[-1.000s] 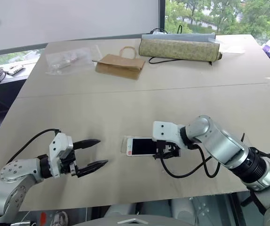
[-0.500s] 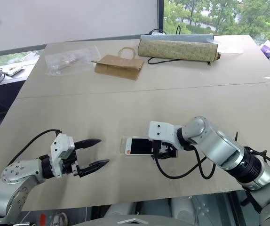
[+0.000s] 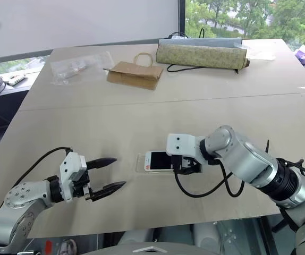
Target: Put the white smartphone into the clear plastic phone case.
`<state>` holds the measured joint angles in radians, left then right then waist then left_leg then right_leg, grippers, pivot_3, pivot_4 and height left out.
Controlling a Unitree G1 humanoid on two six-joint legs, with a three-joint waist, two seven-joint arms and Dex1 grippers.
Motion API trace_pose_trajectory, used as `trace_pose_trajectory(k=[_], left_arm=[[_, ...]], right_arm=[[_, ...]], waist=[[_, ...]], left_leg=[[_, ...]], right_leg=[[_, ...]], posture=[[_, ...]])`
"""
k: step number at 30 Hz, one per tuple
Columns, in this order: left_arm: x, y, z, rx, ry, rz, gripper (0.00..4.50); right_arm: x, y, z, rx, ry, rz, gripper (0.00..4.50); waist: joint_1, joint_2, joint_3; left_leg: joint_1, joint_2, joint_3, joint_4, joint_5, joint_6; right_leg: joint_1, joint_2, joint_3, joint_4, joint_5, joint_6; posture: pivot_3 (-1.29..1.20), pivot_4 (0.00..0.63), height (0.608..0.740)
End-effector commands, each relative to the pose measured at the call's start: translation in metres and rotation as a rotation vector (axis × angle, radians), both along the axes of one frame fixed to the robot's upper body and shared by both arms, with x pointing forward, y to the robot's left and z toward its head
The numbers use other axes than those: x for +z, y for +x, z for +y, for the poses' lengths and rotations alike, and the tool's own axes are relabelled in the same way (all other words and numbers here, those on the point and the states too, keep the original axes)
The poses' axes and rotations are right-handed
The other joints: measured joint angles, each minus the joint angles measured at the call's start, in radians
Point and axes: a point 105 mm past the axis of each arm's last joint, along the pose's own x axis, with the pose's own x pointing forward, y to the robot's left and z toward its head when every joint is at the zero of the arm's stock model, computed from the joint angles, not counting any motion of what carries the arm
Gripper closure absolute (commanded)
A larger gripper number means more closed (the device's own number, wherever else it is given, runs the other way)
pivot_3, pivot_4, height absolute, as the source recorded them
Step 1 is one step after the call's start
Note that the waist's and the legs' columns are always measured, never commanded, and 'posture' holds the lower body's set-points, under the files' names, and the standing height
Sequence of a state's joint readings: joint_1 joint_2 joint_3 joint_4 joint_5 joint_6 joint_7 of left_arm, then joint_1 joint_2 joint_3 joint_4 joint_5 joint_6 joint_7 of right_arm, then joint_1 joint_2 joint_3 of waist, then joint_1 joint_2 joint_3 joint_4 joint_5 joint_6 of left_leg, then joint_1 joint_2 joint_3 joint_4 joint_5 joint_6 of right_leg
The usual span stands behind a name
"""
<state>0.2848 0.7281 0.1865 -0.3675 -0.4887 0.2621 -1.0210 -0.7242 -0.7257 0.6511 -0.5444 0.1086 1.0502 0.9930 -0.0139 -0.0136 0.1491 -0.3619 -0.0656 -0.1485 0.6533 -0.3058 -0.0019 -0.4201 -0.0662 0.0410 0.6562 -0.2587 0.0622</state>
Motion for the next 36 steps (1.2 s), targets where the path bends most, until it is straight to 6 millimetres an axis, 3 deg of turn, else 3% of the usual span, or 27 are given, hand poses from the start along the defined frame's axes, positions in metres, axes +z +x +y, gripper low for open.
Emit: trace_pose_trajectory(k=[1, 14, 36], left_arm=[[0.002, 0.0, 0.0, -0.008, 0.005, -0.022, 0.0], [-0.001, -0.001, -0.001, -0.013, 0.0, -0.017, 0.0], [0.01, -0.006, 0.0, -0.107, -0.041, -0.022, 0.0]], right_arm=[[0.011, -0.005, 0.005, 0.046, -0.004, -0.049, 1.54], [0.002, -0.004, 0.001, 0.092, -0.114, -0.099, 1.54], [0.004, -0.003, 0.009, -0.018, -0.037, 0.006, 1.54]], waist=[[0.0, 0.0, 0.0], [0.0, 0.0, 0.0], [-0.001, 0.0, 0.0]], left_leg=[[0.0, 0.0, 0.0, 0.0, 0.0, 0.0], [0.0, 0.0, 0.0, 0.0, 0.0, 0.0], [-0.001, 0.0, 0.0, 0.0, 0.0, 0.0]], right_leg=[[0.0, 0.0, 0.0, 0.0, 0.0, 0.0], [0.0, 0.0, 0.0, 0.0, 0.0, 0.0], [-0.001, 0.0, 0.0, 0.0, 0.0, 0.0]], posture=[[0.0, 0.15, 0.74], [0.0, 0.15, 0.74], [0.0, 0.15, 0.74]])
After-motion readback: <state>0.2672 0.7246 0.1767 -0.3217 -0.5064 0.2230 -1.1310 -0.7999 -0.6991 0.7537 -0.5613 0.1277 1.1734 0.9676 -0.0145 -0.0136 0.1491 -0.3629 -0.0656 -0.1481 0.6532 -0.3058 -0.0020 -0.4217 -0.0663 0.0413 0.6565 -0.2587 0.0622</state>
